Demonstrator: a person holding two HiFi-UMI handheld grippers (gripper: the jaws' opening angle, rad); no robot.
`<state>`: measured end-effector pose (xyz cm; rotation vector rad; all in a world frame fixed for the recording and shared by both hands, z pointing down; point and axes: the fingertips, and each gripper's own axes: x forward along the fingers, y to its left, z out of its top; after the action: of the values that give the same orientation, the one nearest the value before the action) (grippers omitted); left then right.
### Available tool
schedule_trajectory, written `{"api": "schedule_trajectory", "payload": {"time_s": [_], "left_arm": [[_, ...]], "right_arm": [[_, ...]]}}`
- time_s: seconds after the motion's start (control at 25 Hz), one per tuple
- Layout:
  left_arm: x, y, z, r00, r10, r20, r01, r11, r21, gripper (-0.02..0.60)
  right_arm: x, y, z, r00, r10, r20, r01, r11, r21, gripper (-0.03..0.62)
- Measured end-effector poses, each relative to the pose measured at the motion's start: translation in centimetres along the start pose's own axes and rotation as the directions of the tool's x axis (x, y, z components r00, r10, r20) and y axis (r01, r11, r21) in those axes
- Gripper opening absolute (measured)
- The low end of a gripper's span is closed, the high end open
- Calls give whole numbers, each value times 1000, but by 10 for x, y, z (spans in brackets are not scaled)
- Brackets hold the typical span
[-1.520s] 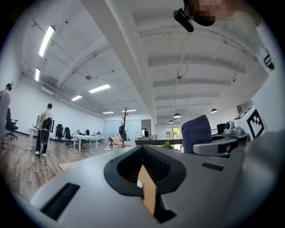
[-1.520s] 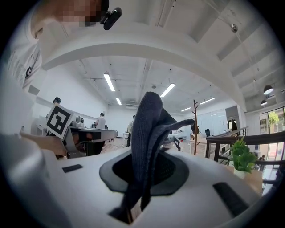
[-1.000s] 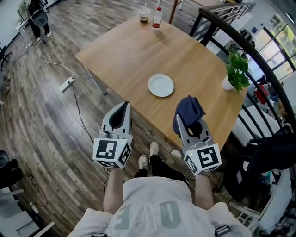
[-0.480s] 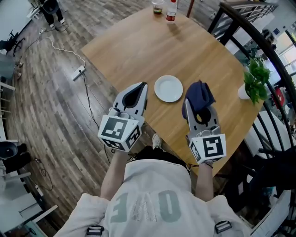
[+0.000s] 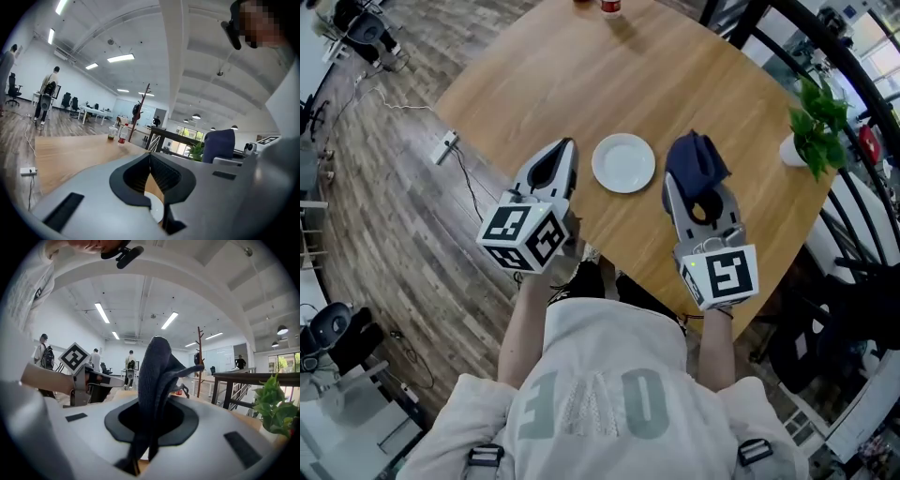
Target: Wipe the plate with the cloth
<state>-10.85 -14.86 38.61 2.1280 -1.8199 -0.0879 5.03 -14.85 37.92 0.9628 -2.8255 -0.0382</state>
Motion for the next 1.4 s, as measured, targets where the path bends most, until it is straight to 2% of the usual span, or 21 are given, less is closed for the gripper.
{"api": "schedule_trajectory", "payload": {"time_s": [0.08, 0.16, 0.24, 0.28, 0.32, 0.36, 0.4, 0.44, 0.56, 0.72, 0.84, 0.96, 1.0, 1.12, 1.28, 1.4], "left_arm": [[13, 5, -13, 999, 1, -45, -2, 1000, -28, 8], [24, 15, -33, 994, 4, -107, -13, 996, -86, 8], [32, 28, -58, 986, -6, -164, -30, 976, -214, 8], [36, 33, -72, 982, -30, -189, -30, 950, -311, 14], [39, 35, -86, 976, -67, -208, -27, 908, -418, 65], [42, 37, -100, 970, -106, -221, -25, 856, -517, 122], [43, 38, -113, 963, -132, -236, -33, 809, -587, 159], [44, 41, -127, 955, -143, -261, -53, 782, -621, 166], [47, 52, -162, 926, -136, -351, -133, 755, -643, 166], [48, 54, -191, 914, -152, -376, -190, 657, -729, 166], [49, 52, -203, 900, -172, -400, -210, 635, -744, 166], [48, 54, -217, 888, -182, -421, -242, 594, -767, 166], [48, 55, -222, 885, -181, -429, -252, 588, -769, 165], [50, 53, -234, 870, -190, -456, -267, 594, -758, 164], [54, 49, -241, 869, -204, -450, -273, 561, -782, 158], [57, 49, -243, 864, -216, -454, -270, 562, -782, 135]], "right_arm": [[1, -3, -3, 1000, -13, -4, 13, 1000, 18, 52], [5, -3, -6, 1000, -18, -11, 19, 999, 36, 52], [11, -2, -6, 1000, -21, -17, 22, 999, 38, 52], [15, -2, -6, 1000, -22, -20, 23, 999, 37, 52], [18, -2, -6, 999, -22, -23, 23, 999, 37, 52], [20, -1, -6, 999, -22, -26, 23, 999, 40, 52], [22, -1, -7, 999, -22, -31, 23, 999, 43, 52], [25, -1, -9, 999, -22, -37, 23, 999, 47, 52], [34, -5, -15, 998, -14, -59, 17, 998, 56, 52], [42, -10, -25, 997, 8, -82, -2, 998, 67, 52], [46, -13, -27, 996, 4, -84, 3, 996, 86, 52], [48, -14, -28, 996, -5, -90, 14, 996, 91, 52], [48, -14, -29, 996, -7, -93, 16, 996, 92, 52], [46, -16, -32, 994, -17, -105, 27, 995, 91, 52], [42, -18, -35, 992, -25, -123, 35, 996, 85, 52], [42, -19, -36, 991, -28, -128, 39, 996, 82, 52]]}}
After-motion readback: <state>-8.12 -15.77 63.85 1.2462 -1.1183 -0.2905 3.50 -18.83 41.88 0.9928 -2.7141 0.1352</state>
